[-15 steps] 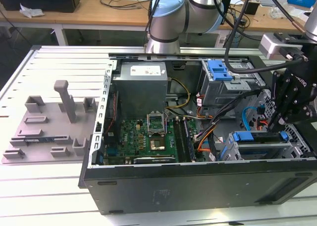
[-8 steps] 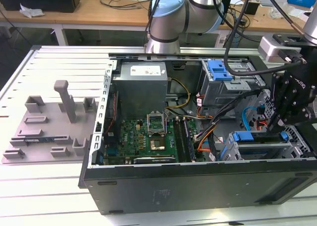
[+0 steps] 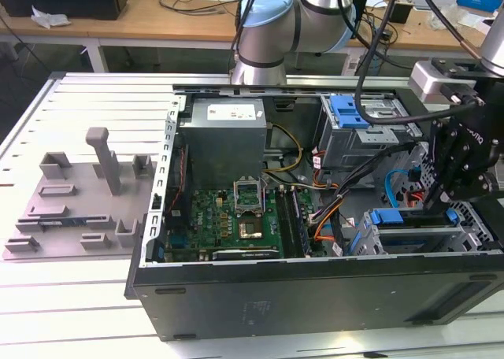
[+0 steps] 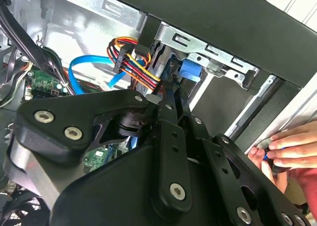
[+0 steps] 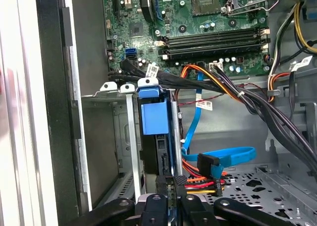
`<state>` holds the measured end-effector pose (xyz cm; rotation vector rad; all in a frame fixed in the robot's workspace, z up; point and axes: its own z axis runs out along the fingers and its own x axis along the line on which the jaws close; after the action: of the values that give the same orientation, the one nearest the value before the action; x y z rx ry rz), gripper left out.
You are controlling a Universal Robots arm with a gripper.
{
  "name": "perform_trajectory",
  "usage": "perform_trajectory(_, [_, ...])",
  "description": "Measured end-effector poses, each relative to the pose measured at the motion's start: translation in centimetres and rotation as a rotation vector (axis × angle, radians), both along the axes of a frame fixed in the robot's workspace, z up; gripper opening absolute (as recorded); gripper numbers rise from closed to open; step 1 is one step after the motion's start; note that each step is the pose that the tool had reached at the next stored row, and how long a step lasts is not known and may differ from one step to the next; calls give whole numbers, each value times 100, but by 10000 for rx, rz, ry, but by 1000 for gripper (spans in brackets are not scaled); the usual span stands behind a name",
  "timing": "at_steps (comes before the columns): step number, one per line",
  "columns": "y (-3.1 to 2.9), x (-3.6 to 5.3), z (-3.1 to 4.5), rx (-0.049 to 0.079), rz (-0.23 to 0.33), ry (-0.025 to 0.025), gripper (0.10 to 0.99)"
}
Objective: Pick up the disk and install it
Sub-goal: 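Insert the first disk wire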
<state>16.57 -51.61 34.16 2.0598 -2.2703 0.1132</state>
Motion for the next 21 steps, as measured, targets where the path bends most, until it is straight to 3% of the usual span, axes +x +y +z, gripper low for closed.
perform_trajectory(7, [0, 0, -31, 3, 66, 1, 165])
perform_trajectory(12, [-4, -1, -95, 27, 92, 5, 176])
perform_trajectory(13, [-4, -1, -66, 18, 93, 2, 231])
perform_trajectory(14, [-2, -1, -18, -1, 93, 0, 231])
perform_trajectory(15, [2, -1, 35, 3, 93, 1, 302])
perform_trajectory(19, [52, -1, 272, -1, 93, 0, 302])
perform_trajectory(21, [55, -1, 285, 0, 94, -1, 302])
